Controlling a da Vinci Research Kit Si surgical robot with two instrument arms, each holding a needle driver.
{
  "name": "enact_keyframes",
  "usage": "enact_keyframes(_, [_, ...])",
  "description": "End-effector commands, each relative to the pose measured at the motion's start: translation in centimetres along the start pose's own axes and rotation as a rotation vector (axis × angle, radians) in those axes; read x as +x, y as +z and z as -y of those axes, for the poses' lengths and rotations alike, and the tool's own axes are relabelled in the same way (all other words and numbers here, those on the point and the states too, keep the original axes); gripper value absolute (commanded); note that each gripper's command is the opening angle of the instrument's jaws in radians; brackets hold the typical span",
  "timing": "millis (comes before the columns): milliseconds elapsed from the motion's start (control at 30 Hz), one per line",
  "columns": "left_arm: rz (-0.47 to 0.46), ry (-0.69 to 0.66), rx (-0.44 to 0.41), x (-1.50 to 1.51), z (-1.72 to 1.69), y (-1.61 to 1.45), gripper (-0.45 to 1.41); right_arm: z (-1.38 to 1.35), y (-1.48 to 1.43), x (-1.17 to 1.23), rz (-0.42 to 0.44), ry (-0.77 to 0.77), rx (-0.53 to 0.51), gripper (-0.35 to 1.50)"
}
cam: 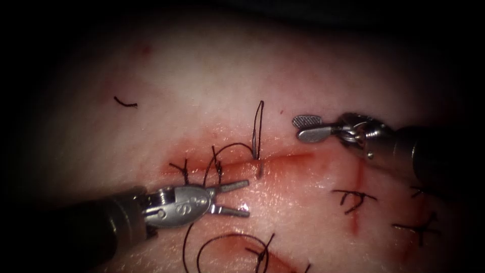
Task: Wound Closure
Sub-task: Pickup the needle near the tip with the left gripper and pull it through the skin.
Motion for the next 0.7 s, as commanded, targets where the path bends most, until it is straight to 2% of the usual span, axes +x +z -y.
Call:
enact_keyframes(33, [0.002,-0.001,0.002,0.00,0.05,0.10,0.25,-0.05,0.11,-0.03,0.002,-0.001,0.004,0.99])
enact_keyframes(133, [0.004,-0.006,0.011,0.03,0.10,0.21,0.27,-0.05,0.13,-0.06,0.001,-0.009,0.003,0.98])
enact_keyframes(233, [0.013,-0.008,0.017,0.03,0.13,0.29,0.37,-0.03,0.13,-0.08,0.001,-0.015,0.004,0.98])
enact_keyframes(433, [0.014,-0.013,0.018,0.01,0.24,0.33,0.49,0.01,0.12,-0.13,0.005,-0.022,0.007,0.93])
enact_keyframes(600, [0.013,-0.015,0.019,0.01,0.26,0.36,0.45,0.00,0.12,-0.17,0.005,-0.025,0.006,0.88])
enact_keyframes(700, [0.005,-0.017,0.012,0.03,0.27,0.41,0.35,-0.01,0.12,-0.18,0.005,-0.027,0.006,0.86])
